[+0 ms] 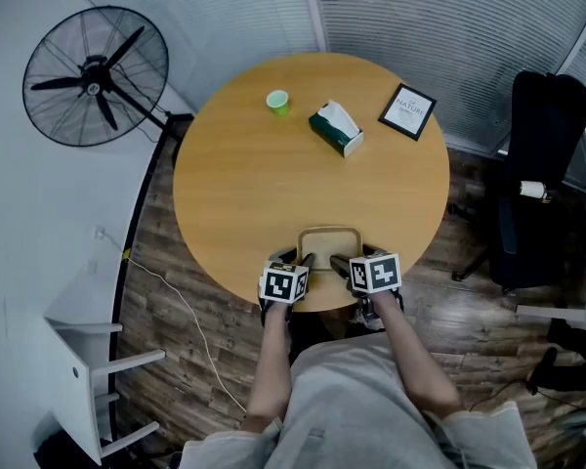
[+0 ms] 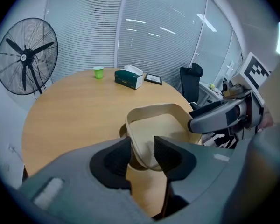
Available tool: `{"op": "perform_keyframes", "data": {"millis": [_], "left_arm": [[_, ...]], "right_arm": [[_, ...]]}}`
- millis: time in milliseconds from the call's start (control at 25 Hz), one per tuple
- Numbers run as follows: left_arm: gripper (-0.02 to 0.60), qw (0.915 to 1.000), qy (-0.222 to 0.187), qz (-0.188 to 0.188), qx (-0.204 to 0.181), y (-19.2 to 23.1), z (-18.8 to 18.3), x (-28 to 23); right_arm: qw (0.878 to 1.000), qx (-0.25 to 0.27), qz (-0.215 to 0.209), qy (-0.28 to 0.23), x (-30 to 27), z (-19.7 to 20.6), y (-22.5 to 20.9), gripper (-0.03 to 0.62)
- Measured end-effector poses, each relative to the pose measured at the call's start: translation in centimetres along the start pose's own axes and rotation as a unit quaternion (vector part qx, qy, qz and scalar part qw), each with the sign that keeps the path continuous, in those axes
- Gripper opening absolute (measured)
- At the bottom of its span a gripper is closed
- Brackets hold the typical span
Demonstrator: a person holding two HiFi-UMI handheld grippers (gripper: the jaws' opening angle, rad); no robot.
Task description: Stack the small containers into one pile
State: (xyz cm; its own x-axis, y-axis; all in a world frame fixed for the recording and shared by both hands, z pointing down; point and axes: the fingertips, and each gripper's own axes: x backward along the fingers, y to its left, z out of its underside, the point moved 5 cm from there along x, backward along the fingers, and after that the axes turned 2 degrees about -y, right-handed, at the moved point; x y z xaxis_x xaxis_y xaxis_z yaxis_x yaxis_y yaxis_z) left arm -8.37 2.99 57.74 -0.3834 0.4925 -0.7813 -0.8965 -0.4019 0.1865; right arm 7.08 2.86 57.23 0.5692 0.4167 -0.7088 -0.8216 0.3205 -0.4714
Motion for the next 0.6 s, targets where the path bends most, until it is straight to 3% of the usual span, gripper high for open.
{"op": "perform_keyframes", "data": {"millis": [600], "left_arm": [[0.158,0.9995,0.019,0.011,0.024,0.33,0.7,-0.56]], "right_arm": [[0.999,-0.014,-0.019,0.03,-0.63,-0.11,0.08,0.379]]}}
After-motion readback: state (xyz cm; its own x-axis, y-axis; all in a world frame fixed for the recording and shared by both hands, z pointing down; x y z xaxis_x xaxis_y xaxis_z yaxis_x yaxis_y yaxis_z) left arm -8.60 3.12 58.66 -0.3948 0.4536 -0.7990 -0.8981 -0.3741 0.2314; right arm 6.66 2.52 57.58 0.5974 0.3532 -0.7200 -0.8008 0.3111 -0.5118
